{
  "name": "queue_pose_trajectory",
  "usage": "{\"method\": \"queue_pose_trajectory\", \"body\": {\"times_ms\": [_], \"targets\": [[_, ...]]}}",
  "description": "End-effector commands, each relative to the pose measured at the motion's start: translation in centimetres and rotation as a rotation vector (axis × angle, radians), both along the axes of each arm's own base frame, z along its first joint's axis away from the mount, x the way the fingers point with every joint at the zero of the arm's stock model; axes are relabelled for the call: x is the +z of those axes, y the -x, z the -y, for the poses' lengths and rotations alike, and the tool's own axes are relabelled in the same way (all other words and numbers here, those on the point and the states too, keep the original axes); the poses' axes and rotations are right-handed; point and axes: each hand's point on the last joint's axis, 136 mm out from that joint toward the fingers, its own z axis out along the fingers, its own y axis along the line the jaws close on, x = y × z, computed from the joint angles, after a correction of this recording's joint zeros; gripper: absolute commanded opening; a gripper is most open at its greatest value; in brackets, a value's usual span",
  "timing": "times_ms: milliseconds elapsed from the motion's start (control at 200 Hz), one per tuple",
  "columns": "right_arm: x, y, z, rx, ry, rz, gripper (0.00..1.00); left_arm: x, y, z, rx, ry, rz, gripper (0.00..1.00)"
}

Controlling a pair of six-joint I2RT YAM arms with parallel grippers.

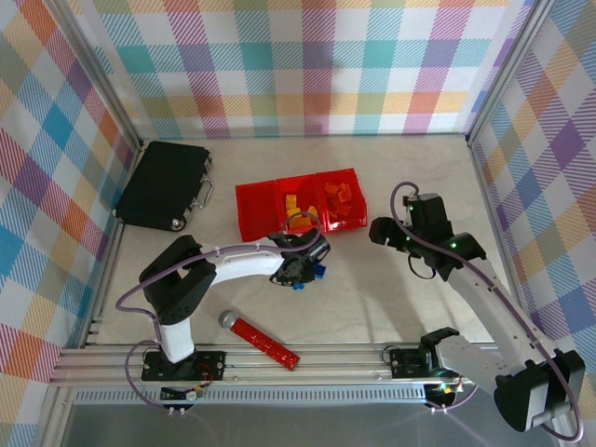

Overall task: Sort the legos into containers by color
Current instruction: Pick up the lego from the middle-left of the table, then place the lego in the container.

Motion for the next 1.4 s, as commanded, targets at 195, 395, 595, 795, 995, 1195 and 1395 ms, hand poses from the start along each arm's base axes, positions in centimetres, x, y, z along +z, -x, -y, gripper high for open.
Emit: {"method": "queue_pose_trajectory", "body": {"times_ms": [195,395,595,795,995,1195,1395], "targets": [[-0.3,-0.6,0.2,-0.024,-0.002,-0.004,0.84,8.2,-1.2,-1.2,-0.034,0.060,0.170,0.07],[-0.1,-1.1,-0.1,-0.020,-0.009,0.001,0.84,13.1,-4.0,-4.4,-0.025,-0.055,0.263,0.05],[-0.6,-1.2,-0.3,-0.013,-0.011,-0.009,0.84,15.2,-9.5,-9.3,0.090,-0.037,0.322,0.02],[-0.7,-1.2,-0.4,-0.010,-0.012,-0.013,0.84,14.9,-14.9,-11.0,0.117,-0.008,0.306,0.03],[-0.4,-1.1,-0.3,-0.008,-0.007,-0.010,0.84,12.4,-18.9,-12.0,0.151,-0.018,0.260,0.04],[-0.4,-0.8,0.1,-0.008,0.018,-0.005,0.84,10.9,-20.7,-12.0,0.156,-0.021,0.234,0.11],[-0.5,-0.9,0.1,-0.009,0.017,-0.009,0.84,11.8,-20.2,-11.9,0.169,0.026,0.276,0.43]]}}
